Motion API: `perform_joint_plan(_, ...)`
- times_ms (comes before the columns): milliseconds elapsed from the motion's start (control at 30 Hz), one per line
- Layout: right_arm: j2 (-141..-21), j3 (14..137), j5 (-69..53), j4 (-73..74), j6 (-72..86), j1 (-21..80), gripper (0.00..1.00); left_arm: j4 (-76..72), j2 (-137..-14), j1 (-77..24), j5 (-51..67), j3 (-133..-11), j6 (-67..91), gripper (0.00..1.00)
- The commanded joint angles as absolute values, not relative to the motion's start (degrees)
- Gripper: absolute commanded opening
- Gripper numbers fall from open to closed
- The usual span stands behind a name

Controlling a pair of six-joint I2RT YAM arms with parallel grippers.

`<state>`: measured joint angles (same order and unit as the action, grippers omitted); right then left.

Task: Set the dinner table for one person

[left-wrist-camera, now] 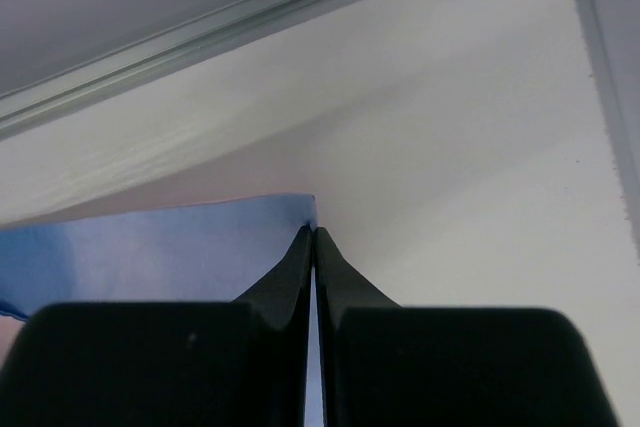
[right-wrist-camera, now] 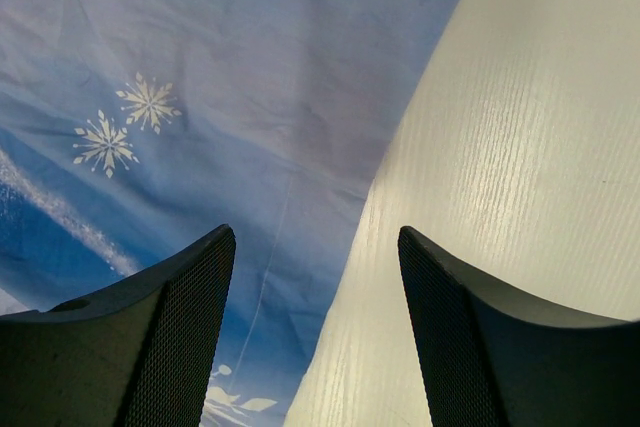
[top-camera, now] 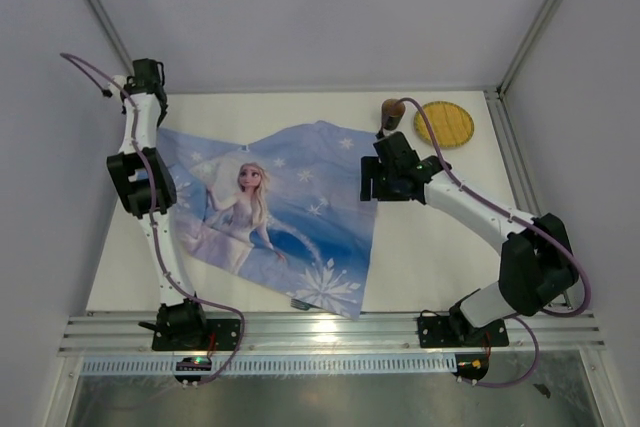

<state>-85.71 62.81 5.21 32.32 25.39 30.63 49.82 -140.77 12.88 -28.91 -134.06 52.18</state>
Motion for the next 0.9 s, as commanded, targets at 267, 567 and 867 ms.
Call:
perform_joint_plan(267, -82.44, 60.56, 5.54, 30.23, 28.04, 31.46, 0.71, 40.96, -139.48, 14.06, -27.60, -138.16, 48.69, 0.00)
perform_joint_plan(567, -79.98, 58.28, 6.24, 31.90, 28.04, 31.73, 0.71, 41.66, -141.85, 16.43, -27.07, -140.62, 52.81, 0.00)
perform_joint_plan(867, -79.45, 54.67, 5.27, 28.83, 29.79, 32.43, 0.71, 44.29, -139.84, 17.32, -23.38, -137.38, 52.56, 0.00)
